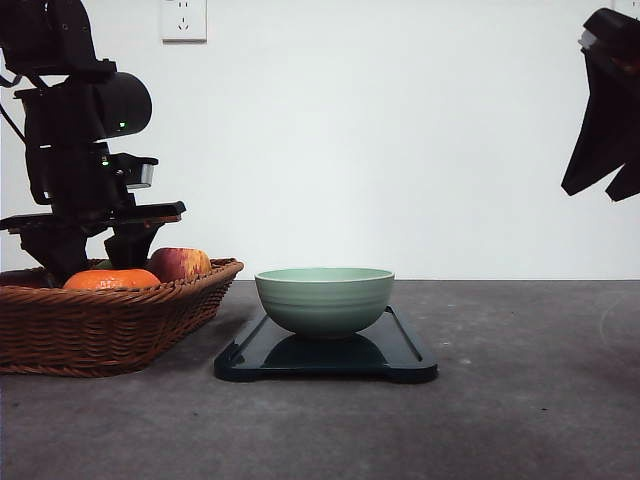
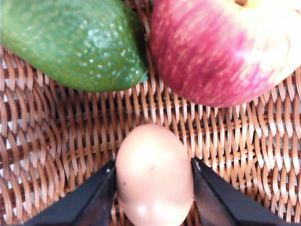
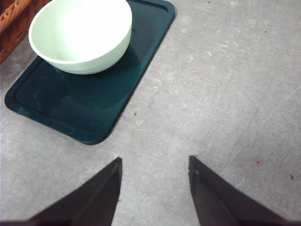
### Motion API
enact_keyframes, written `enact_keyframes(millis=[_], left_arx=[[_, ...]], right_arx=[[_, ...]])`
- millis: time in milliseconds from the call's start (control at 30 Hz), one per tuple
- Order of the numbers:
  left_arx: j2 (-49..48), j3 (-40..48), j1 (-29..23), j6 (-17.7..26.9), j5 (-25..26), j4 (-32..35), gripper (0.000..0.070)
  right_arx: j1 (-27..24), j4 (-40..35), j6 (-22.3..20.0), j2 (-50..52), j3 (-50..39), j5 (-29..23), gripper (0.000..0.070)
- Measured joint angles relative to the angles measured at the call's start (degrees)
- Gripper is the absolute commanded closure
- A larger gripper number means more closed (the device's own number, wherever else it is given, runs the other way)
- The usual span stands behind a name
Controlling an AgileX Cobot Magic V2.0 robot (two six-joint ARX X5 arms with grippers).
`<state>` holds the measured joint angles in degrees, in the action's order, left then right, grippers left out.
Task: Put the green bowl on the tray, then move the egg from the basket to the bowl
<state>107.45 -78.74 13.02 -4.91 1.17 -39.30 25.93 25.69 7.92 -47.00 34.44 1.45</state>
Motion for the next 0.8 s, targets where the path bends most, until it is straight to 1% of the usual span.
enact_keyframes(millis=[100,167,233,567,800], left_arx=[[0.0,0.0,0.0,0.0,0.0,-0.1,0.0457],[0.0,0.0,0.0,0.0,0.0,-0.1,0.0513],[0.0,0.0,0.0,-0.1,0.0,-0.2,0.0529],[-0.9,-0.2,0.0,-0.2,0.0,-2.3,0.0529],[-7.5,-0.2,0.0,-0.2,0.0,-2.4,0.0529]], right_arx=[[0.0,0.0,0.0,0.0,0.0,0.0,0.0420],[0.0,0.0,0.0,0.0,0.0,0.0,0.0420],[0.0,0.0,0.0,0.0,0.0,0.0,0.0420],[0.0,0.0,0.0,0.0,0.0,0.0,0.0420],[0.0,0.0,0.0,0.0,0.0,0.0,0.0420]])
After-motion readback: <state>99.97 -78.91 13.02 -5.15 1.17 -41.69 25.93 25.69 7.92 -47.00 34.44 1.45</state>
